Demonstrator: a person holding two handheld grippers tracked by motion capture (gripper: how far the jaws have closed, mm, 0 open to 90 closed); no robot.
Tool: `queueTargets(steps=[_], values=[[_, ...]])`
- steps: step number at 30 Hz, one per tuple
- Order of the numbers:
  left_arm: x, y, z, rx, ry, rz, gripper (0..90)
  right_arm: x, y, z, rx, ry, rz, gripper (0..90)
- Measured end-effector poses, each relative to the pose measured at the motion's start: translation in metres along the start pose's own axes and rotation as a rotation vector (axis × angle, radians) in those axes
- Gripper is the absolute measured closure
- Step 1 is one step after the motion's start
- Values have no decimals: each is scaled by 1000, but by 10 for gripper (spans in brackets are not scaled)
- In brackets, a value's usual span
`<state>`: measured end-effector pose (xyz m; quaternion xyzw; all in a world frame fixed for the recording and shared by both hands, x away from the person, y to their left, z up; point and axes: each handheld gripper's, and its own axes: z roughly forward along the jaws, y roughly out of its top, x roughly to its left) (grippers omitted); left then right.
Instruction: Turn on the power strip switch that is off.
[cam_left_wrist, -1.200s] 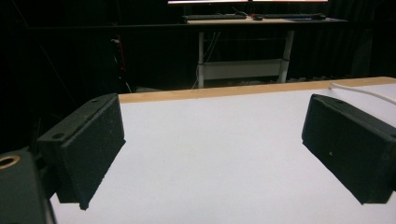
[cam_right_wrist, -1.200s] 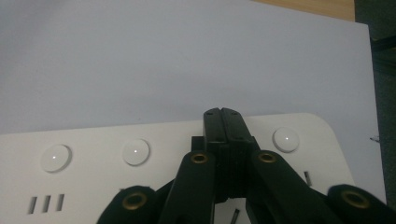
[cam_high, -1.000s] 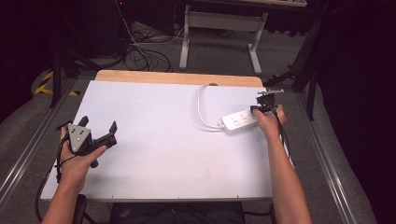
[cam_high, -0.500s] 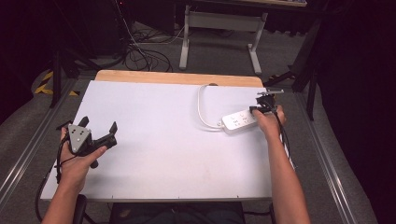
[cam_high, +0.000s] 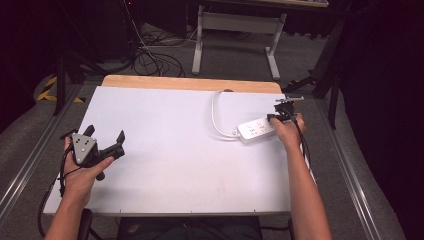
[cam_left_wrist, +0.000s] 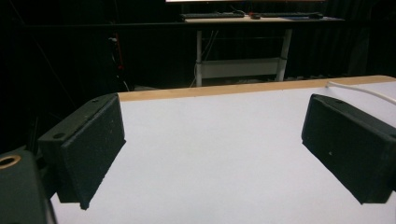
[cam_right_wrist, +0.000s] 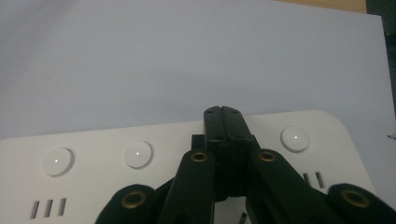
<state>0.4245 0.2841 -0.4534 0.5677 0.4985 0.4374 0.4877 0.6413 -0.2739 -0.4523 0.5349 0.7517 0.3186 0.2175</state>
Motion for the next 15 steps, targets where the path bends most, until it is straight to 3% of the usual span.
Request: queueTargets(steps=[15], values=[[1, 0, -2, -1, 4, -3, 65, -2, -2, 0, 0, 12, 8, 900]])
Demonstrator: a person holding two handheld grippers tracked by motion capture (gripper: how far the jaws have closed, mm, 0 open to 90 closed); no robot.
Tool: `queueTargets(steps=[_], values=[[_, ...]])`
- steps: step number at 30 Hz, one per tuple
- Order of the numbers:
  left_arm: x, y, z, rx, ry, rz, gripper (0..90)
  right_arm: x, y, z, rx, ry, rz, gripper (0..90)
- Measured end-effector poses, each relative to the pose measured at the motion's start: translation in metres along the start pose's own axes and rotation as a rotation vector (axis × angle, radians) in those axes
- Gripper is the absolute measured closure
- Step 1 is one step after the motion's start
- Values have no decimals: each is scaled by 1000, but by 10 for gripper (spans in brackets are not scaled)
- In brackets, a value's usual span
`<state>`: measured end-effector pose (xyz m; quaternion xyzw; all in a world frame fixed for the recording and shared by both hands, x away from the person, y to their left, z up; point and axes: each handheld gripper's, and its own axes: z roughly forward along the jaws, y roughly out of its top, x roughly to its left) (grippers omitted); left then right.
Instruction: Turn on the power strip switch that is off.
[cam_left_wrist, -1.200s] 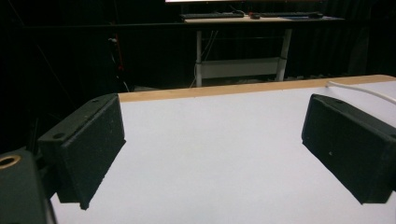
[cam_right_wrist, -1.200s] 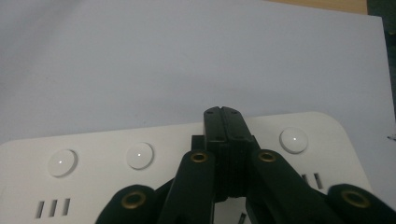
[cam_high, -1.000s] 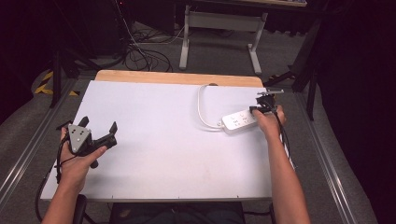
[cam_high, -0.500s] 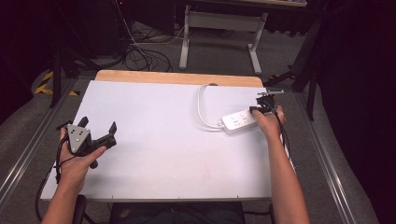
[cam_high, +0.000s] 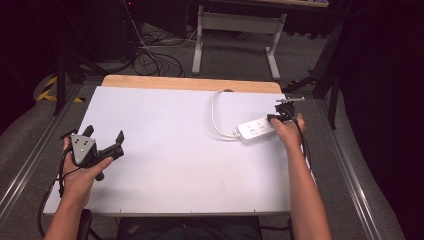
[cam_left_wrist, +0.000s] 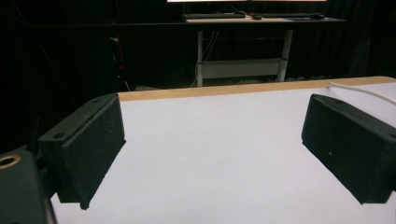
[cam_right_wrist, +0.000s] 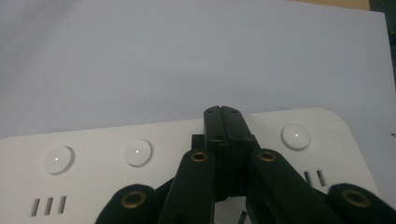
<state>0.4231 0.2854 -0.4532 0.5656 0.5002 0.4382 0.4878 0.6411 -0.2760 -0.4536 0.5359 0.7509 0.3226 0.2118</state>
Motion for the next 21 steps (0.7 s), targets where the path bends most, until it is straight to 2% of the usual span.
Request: queueTargets(steps=[11, 21], values=[[-1, 0, 0, -2, -7, 1, 65, 2, 0, 0, -3, -17, -23, 900], [-1, 0, -1, -2, -6, -4, 66, 2, 0, 0, -5, -18, -19, 900]])
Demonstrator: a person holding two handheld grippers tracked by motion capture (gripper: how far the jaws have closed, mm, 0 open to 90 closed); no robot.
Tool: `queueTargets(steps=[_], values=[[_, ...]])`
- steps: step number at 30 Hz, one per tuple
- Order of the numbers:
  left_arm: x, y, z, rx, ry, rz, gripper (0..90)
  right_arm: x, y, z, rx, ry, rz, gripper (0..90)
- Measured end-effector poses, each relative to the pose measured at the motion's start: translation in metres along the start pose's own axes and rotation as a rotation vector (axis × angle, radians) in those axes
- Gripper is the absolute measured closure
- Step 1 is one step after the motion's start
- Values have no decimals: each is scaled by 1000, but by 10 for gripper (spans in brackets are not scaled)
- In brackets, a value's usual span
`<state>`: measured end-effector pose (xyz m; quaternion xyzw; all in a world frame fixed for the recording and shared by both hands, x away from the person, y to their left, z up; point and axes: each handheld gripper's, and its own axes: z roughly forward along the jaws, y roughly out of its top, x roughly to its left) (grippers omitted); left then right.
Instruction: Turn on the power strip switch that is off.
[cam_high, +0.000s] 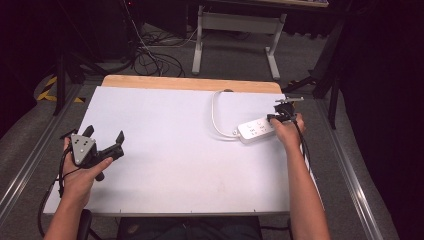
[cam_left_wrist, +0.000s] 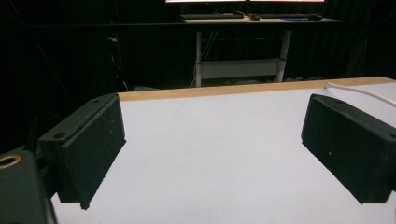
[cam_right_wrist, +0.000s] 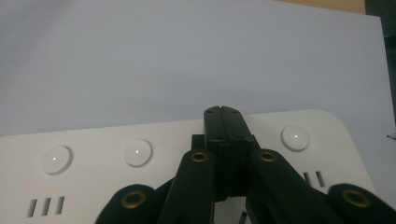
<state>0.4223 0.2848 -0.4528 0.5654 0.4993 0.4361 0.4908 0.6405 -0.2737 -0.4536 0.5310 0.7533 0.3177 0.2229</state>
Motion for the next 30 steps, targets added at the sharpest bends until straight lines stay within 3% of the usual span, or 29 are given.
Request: queueTargets(steps=[30], values=[[-1, 0, -1, 3, -3, 0, 66, 1, 0, -2, -2, -5, -9, 900]])
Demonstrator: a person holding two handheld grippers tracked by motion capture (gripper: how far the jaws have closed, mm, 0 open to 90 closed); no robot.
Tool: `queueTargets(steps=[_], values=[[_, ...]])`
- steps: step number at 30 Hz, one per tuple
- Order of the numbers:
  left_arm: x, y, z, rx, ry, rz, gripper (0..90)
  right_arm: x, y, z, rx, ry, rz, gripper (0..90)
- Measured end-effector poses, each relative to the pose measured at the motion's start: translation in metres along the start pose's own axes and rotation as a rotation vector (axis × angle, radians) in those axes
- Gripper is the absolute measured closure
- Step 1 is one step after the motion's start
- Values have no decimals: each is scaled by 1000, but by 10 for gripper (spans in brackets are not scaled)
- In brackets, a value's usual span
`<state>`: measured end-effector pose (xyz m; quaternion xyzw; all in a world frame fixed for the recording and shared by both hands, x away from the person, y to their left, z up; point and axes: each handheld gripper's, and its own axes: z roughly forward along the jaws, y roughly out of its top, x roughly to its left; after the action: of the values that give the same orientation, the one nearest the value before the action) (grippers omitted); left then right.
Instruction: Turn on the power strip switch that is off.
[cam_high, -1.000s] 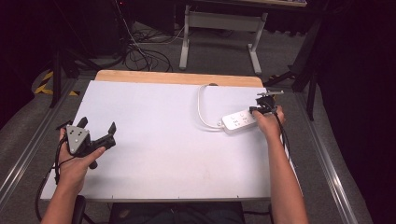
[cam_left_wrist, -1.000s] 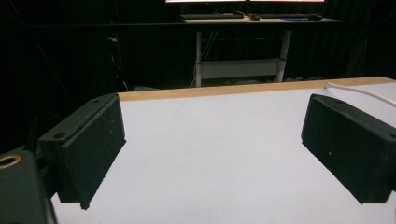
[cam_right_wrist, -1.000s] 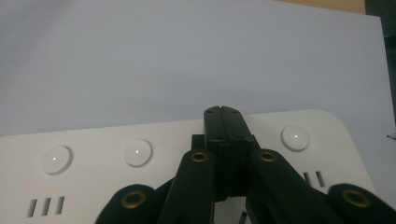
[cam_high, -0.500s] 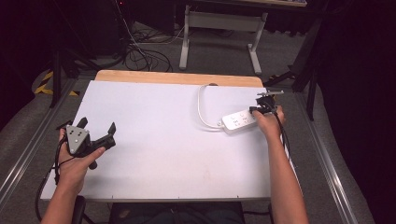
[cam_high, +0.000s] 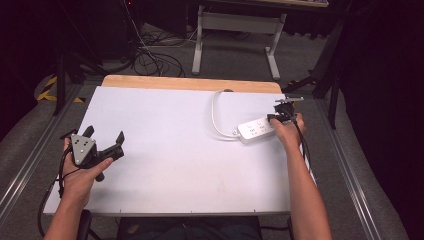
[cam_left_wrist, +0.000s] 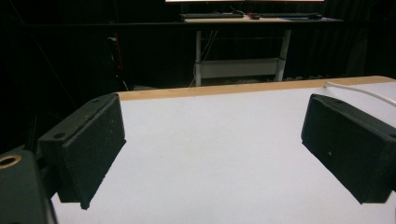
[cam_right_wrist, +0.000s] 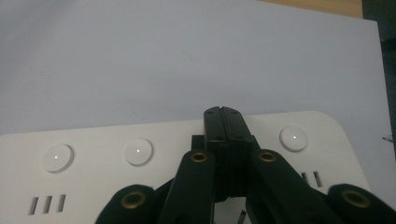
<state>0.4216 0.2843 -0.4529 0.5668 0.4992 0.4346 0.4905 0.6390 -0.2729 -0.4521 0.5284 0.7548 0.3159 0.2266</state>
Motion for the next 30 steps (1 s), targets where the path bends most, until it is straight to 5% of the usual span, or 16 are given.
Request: queueTargets(steps=[14, 19, 30], values=[[0, 0, 1, -1, 1, -2, 67, 0, -1, 0, -12, -5, -2, 900], [1, 1, 1, 1, -1, -8, 66, -2, -4, -4, -69, -13, -3, 900], [0, 2, 1, -5, -8, -5, 67, -1, -6, -48, -238, 32, -36, 900]])
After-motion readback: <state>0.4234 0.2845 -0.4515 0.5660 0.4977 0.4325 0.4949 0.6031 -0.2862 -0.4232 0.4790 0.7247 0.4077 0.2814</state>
